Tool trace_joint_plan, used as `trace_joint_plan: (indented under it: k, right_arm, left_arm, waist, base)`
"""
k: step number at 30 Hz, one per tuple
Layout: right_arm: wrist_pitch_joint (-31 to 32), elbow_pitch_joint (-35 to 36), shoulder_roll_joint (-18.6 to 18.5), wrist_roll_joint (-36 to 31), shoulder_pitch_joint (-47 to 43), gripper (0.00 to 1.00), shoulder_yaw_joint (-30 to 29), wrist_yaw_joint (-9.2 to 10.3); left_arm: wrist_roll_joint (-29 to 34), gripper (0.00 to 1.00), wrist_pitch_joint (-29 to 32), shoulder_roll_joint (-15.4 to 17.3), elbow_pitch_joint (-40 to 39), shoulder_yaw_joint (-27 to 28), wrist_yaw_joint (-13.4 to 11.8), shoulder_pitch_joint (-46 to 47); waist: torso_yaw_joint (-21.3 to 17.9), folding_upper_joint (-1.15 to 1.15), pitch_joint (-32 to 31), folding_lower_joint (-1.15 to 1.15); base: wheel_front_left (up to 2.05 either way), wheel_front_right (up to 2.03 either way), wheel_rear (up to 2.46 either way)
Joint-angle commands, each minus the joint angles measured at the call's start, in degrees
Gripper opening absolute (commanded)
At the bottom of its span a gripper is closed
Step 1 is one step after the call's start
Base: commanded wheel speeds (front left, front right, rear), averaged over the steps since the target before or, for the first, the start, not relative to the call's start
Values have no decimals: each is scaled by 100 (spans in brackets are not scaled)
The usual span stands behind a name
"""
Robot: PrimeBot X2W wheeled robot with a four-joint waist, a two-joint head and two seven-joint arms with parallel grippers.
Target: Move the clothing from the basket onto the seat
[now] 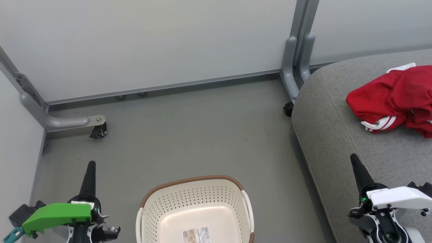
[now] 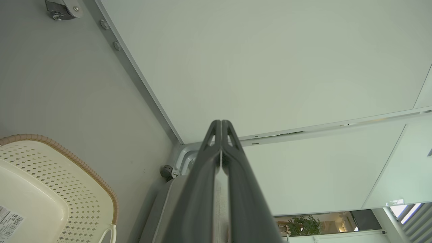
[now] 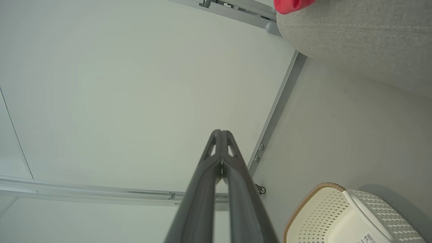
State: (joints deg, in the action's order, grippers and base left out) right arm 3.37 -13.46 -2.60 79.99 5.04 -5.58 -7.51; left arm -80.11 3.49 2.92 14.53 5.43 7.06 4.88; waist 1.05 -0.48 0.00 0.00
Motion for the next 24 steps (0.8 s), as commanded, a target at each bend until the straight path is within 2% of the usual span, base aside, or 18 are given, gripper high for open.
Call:
trace_joint_plan:
  k: [1, 24]
  right_arm:
    - [46, 3, -36, 141, 77, 0, -27, 2]
    - [292, -54, -43, 1103, 135, 0, -97, 3]
  left_arm:
    - [-152, 0, 44, 2, -49, 31, 36, 147]
    - [-1091, 0, 288, -4, -54, 115, 54, 174]
  waist:
    - [-6, 38, 1, 0]
    - [-88, 47, 15, 0]
  base:
    - [0, 0, 0]
    - [0, 0, 0]
